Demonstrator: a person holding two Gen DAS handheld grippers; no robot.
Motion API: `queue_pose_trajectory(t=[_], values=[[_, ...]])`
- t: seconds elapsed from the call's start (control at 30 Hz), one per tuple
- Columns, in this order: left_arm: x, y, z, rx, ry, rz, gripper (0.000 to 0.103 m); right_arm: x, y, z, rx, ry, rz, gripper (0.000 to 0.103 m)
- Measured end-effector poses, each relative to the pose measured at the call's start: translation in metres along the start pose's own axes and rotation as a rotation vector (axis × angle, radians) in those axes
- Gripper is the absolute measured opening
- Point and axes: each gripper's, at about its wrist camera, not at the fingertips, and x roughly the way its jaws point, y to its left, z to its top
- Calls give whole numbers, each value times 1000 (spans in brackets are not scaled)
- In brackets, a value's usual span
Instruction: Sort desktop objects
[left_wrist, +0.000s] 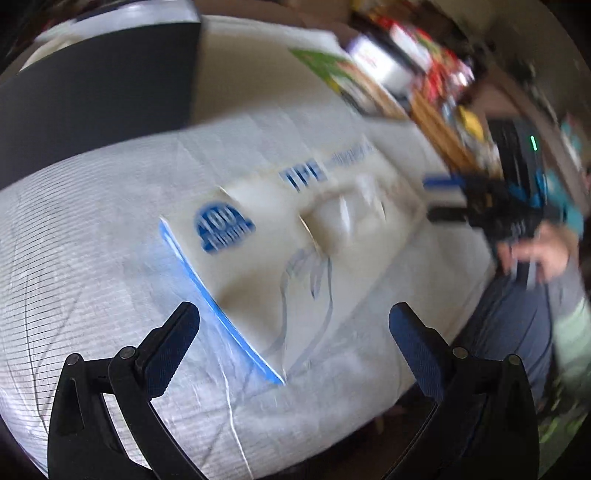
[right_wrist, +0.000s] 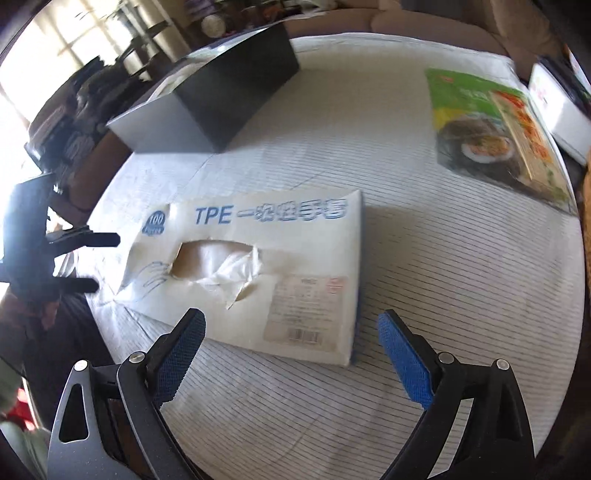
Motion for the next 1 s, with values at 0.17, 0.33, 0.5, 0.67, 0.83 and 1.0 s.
queue_pose_trajectory(t=[0.17,0.33,0.5,0.67,0.83,1.0], values=[[18,-16,-13,102,56,77,103,30,7,-4,-104,105,-67,97],[21,3,-11,26,33,186,103,32,10,-1,-107,74,-45,96],[4,34,-12,-106,-36,161,103,28,28,-8,-151,77,153,94],[11,29,-8,-25,3,176,103,29,25,-4,-145,64,70,94],[16,19,-5,33,19,170,103,40,36,-1,-213,76,36,94],[15,22,-6,39,0,179,103,42,42,-9,-285,65,-55,90]])
